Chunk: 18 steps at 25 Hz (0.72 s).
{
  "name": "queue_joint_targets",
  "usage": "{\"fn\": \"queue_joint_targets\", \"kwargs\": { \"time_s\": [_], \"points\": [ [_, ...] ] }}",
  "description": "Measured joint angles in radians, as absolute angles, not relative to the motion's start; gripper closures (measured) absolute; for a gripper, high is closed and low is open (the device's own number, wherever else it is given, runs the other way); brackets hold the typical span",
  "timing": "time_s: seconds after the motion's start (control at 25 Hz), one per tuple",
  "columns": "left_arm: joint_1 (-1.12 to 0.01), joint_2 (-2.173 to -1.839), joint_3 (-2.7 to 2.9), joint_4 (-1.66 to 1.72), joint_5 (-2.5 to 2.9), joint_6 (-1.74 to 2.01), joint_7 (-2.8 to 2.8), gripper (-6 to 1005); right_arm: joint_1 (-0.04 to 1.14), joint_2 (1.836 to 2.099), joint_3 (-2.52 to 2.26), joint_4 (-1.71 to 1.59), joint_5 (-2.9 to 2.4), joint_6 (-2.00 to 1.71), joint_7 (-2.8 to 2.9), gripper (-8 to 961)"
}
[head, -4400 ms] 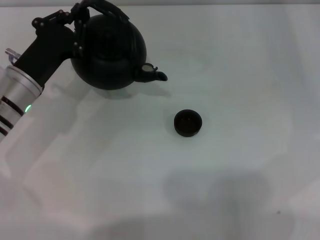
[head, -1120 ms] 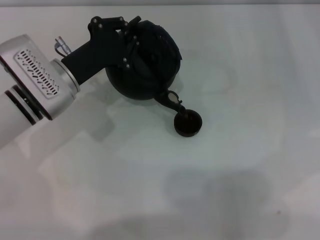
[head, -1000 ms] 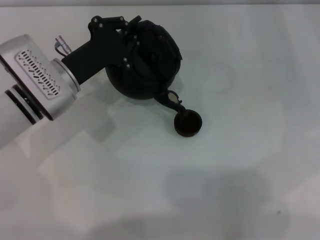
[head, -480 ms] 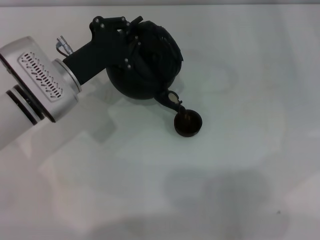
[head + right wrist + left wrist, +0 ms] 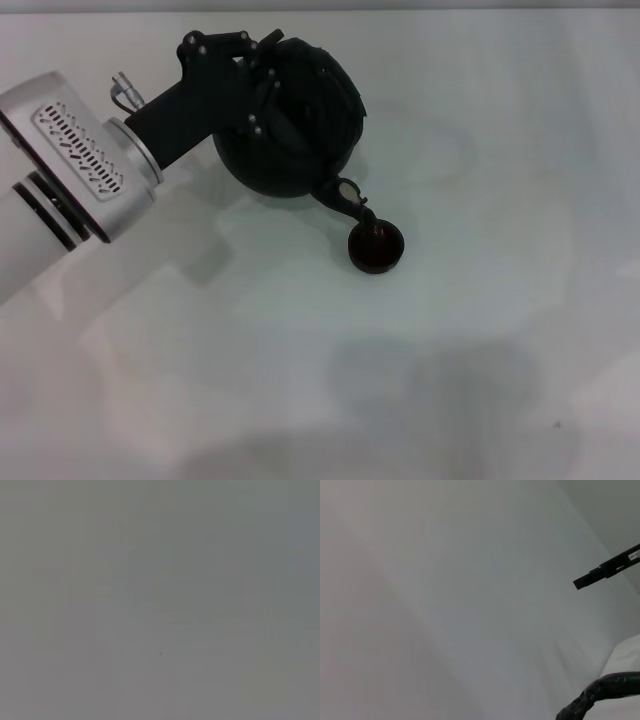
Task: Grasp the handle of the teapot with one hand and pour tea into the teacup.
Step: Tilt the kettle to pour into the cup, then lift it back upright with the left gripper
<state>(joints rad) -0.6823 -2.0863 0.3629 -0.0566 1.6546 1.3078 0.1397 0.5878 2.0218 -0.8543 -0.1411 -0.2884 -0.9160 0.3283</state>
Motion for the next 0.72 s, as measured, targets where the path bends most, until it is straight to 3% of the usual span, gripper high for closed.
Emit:
{"fn": "queue_joint_targets", "kwargs": {
  "time_s": [0.72],
  "points": [
    [-0.642, -2.086, 0.221, -0.156, 1.652, 1.309, 0.134, 897, 0.587, 2.023, -0.854, -0.129, -0.294, -0.921, 0.328, 121]
  ]
}}
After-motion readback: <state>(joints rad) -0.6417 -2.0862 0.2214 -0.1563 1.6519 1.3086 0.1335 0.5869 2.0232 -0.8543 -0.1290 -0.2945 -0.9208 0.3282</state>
